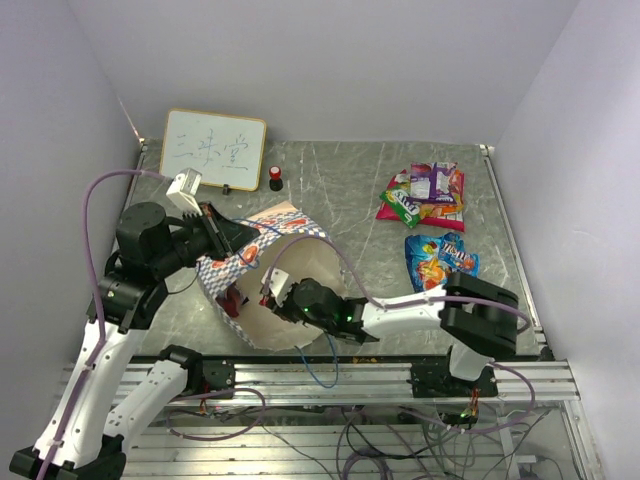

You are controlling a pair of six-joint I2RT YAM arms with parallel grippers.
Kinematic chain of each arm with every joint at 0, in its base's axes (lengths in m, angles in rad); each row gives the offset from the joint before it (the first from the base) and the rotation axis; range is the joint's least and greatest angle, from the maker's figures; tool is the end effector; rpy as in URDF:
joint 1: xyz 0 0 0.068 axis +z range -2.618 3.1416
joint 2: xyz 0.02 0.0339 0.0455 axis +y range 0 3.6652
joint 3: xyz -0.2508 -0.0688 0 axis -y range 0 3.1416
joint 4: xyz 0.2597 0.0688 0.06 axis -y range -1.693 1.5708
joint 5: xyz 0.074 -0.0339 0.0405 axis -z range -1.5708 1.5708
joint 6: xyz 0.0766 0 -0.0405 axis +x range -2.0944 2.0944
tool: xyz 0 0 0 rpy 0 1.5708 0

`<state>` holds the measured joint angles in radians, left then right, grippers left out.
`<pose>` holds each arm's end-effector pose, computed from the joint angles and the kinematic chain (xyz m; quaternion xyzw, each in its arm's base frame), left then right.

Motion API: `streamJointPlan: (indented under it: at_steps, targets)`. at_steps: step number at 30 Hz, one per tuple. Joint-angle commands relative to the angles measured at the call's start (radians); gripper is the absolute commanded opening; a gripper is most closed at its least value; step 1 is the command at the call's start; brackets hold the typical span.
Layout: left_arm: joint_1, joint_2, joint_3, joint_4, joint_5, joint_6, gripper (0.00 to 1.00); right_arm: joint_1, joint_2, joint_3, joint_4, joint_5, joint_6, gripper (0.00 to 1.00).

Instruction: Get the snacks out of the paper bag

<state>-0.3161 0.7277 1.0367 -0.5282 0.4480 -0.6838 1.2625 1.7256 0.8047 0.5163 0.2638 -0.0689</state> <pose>0.1812 -0.0942 0.3854 -0.0025 0.7733 -0.4445 0.4522 0.1403 0.3747 0.1326 -0.4541 0.6955 0.2159 0.5132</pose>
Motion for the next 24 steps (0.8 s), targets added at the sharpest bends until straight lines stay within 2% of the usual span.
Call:
streamJointPlan:
  at_steps: [1,5,13,19,24]
  targets:
    - [-0.006,0.004,0.013,0.003,-0.033,0.024,0.07,0.017,-0.133,-0.024,-0.054,-0.094,-0.089,0.0]
    - [-0.006,-0.017,-0.007,-0.015,-0.041,0.072,0.07,0.02,-0.27,-0.034,-0.157,-0.109,-0.185,0.0]
    - [-0.006,-0.099,-0.047,0.002,-0.003,0.076,0.07,0.019,-0.543,-0.023,-0.408,-0.164,-0.329,0.0]
    - [-0.006,-0.141,-0.078,-0.026,0.042,0.021,0.07,0.019,-0.699,-0.011,-0.391,-0.093,-0.395,0.0]
    - [-0.006,-0.159,-0.119,-0.073,0.036,-0.078,0.07,0.02,-0.72,0.007,-0.394,-0.094,-0.465,0.0]
